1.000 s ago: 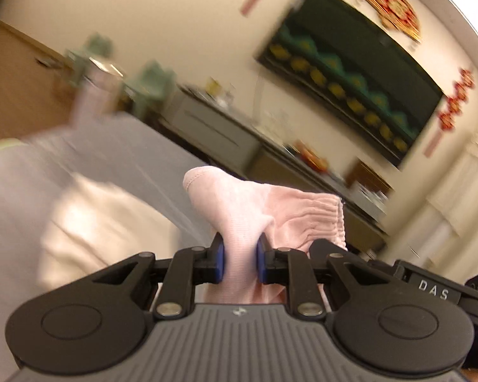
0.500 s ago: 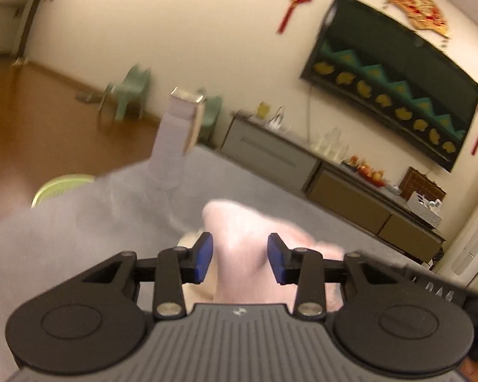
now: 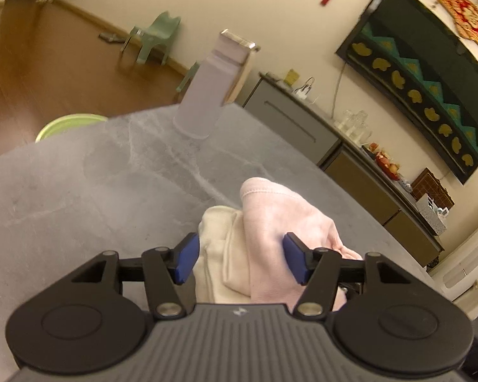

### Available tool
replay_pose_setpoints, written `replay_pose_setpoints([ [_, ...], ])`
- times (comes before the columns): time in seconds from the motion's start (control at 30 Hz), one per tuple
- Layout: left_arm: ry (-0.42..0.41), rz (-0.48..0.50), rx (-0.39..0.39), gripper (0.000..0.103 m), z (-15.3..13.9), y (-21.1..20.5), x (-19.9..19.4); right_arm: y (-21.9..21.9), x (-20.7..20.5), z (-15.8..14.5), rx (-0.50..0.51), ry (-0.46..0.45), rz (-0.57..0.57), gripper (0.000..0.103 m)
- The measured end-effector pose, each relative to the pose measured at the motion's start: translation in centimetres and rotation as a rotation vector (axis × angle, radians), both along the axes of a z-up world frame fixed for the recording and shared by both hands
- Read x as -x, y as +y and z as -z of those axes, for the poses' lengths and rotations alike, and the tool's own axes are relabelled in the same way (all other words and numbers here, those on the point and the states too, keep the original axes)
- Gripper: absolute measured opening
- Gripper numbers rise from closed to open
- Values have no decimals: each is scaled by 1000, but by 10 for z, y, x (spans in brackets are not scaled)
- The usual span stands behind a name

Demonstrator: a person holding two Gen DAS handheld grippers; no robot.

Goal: Fold clothes

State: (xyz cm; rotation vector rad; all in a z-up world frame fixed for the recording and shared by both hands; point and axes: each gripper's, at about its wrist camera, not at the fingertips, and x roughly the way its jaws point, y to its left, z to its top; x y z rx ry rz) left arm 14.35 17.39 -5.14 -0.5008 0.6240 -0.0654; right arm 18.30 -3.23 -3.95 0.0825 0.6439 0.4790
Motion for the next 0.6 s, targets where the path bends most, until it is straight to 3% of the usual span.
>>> replay_pose_setpoints([
  [0.03,-11,3,-23,61,-4,-4,5,3,-2,1,13,9,-10,19],
  [0.1,-16,5,-82,84,-12,-12,17,2,4,-5,5,4,-5,52],
  [0.13,-11,2,-112,90,-16,-17,24,-5,14,-11,5,-13,21,78],
  [0.17,-4,0,-138,95,-20,-22,30,-12,25,-15,23,-23,40,86],
  [0.33,19,71,-210,103,-29,-52,57,-31,66,-13,121,4,60,86],
  [0.6,82,163,-302,103,-24,-98,83,-51,105,9,183,71,68,88],
])
